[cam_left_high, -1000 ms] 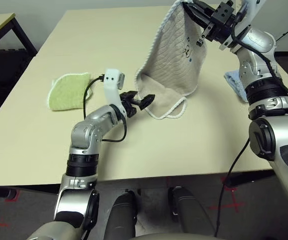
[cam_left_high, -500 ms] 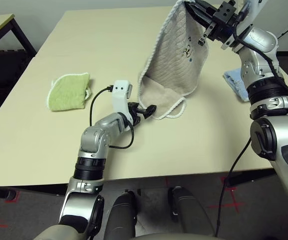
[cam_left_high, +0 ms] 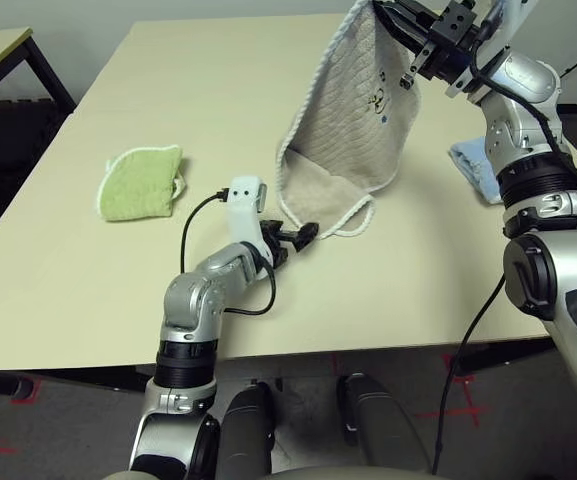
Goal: Fold the towel and set it aside.
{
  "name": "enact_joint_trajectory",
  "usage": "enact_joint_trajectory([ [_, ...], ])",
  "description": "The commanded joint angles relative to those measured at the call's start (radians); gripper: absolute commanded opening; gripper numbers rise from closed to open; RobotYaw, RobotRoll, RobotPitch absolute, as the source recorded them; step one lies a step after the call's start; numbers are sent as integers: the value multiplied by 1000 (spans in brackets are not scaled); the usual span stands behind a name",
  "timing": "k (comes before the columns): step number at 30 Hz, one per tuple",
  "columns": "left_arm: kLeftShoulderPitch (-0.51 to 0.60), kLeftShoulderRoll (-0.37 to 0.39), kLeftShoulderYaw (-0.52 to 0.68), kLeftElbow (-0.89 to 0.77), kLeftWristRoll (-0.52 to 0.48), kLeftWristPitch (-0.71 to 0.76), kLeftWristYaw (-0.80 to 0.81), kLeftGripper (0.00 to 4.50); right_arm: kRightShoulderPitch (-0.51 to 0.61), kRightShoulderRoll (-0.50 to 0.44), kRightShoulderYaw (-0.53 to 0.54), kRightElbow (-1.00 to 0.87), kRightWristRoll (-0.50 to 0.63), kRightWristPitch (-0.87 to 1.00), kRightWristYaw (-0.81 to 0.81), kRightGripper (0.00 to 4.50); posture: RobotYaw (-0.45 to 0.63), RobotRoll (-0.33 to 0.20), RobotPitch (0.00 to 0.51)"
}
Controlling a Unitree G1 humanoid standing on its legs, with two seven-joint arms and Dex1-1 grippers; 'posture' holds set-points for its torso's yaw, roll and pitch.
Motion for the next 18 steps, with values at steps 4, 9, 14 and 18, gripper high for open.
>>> enact_joint_trajectory([
  [4,-12,-31,18,110,-12,6,5,4500,-19,-17,-8,2,-7,-10,-3,31,-94,0,126],
  [9,-33,-36,34,142,-15,-11,10,4500,-19,-23,-8,8,-10,-12,-5,31,-109,0,130],
  [14,-40,-37,34,151,-18,-23,7,3110,-20,-23,-6,12,-15,-16,-11,0,-110,0,128],
  [18,-45,-44,32,156,-17,-27,12,1445,-23,-25,-8,23,-21,-21,-17,0,-108,0,130],
])
